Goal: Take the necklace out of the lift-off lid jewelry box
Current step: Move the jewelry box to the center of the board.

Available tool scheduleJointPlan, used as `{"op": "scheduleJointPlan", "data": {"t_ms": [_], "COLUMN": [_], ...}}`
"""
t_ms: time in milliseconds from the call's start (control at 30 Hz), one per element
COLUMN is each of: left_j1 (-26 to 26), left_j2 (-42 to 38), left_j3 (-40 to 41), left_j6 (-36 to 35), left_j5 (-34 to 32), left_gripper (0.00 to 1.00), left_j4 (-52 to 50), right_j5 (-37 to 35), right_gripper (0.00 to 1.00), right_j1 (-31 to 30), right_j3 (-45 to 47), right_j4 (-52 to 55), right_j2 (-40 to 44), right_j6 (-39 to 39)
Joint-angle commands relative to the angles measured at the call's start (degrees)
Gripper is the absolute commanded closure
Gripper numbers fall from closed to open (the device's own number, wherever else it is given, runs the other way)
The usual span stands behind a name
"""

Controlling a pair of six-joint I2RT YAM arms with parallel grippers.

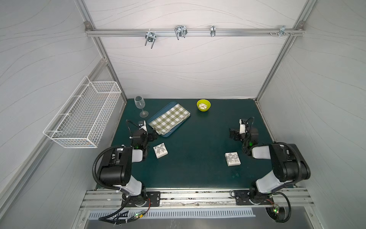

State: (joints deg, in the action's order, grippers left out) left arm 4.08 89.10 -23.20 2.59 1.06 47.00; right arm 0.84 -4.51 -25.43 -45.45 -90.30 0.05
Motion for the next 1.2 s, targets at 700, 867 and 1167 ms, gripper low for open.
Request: {"op": "scheduleJointPlan", "data": {"t_ms": [700,867,1167], "left_j1": [-0.1,-0.1,-0.1], "left_j2": [0.0,0.0,0.0], "left_j3": [-1.0,-1.0,-1.0], "left_j6": [-0.6,-0.6,-0.6], "left_j5": [-0.2,-0.1,-0.1], "left_gripper": [0.01,0.01,0.01], "left_j4": [1.8,1.8,1.8], "right_j5": [1.3,1.3,2.9], "right_gripper": [0.01,0.01,0.01], "right_j1": [0.2,0.1,0.9], "right_j3": [-0.5,-0.5,-0.5], "right_j4": [0.0,0.0,0.2], "right_j2": [-0.3,-0.3,-0.2], "right_j6": [-1.2,-1.2,-1.0]}}
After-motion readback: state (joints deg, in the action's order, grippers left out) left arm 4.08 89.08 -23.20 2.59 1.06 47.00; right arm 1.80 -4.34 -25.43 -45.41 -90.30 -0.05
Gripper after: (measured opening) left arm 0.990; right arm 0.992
